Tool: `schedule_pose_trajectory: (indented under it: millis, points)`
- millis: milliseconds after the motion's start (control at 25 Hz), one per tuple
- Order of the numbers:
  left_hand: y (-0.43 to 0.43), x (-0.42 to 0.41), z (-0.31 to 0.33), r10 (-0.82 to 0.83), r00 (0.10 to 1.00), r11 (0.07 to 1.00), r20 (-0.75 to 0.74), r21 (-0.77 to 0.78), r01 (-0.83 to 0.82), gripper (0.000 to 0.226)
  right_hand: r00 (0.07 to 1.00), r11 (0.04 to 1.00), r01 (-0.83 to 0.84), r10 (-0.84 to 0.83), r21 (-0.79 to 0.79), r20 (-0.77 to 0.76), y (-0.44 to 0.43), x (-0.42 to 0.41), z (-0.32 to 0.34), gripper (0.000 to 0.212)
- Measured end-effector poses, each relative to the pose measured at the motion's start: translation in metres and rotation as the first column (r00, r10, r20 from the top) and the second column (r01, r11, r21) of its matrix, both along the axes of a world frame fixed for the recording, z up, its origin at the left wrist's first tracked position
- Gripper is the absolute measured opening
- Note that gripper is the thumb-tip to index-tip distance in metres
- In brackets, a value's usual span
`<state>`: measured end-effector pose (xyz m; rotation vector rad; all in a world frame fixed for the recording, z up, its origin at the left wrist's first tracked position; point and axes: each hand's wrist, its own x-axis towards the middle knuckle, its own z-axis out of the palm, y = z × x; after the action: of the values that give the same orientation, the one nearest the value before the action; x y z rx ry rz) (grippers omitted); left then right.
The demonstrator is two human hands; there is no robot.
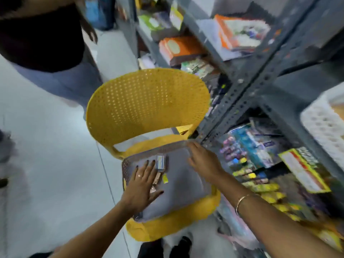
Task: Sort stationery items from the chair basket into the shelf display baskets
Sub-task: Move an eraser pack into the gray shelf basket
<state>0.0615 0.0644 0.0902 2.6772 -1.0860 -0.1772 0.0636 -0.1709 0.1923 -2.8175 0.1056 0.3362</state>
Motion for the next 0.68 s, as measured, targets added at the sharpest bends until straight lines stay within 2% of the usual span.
schedule_pose_trajectory:
  millis: [200, 320, 400, 440, 520, 600, 680]
  points:
    - [0.045, -0.026, -0.085, -0.039, 0.985, 0.984, -0.168, 0.164, 0.067, 0.080, 0.966, 0.985, -0.163, 0.171, 0.052, -0.196, 0.025, 0.040, -0.120, 0.051]
    - [0.053, -0.023, -0.101, -0.105, 0.980, 0.974, -0.168, 0.180, 0.135, 0.082, 0.961, 0.985, -0.158, 0.169, 0.070, -0.217, 0.036, 0.053, -0.170, 0.050]
    - [0.053, -0.017, -0.111, -0.119, 0.974, 0.971, -0.194, 0.183, 0.155, 0.082, 0.972, 0.997, -0.032, 0.046, 0.066, -0.229, 0.048, 0.064, -0.198, 0.045]
    - [0.054, -0.015, -0.116, -0.122, 0.972, 0.968, -0.202, 0.193, 0.162, 0.083, 0.967, 0.994, 0.086, -0.066, 0.073, -0.248, 0.055, 0.069, -0.206, 0.047]
    - [0.054, -0.014, -0.122, -0.159, 0.969, 0.961, -0.188, 0.194, 0.195, 0.082, 0.912, 0.946, 0.315, -0.279, 0.076, -0.300, 0.067, 0.078, -0.217, 0.067]
    - [0.057, -0.014, -0.128, -0.182, 0.966, 0.959, -0.185, 0.184, 0.216, 0.079, 0.843, 0.874, 0.470, -0.404, 0.121, -0.355, 0.078, 0.085, -0.229, 0.087]
    - [0.059, -0.014, -0.131, -0.187, 0.968, 0.959, -0.168, 0.182, 0.217, 0.078, 0.824, 0.844, 0.516, -0.442, 0.148, -0.354, 0.088, 0.086, -0.237, 0.087]
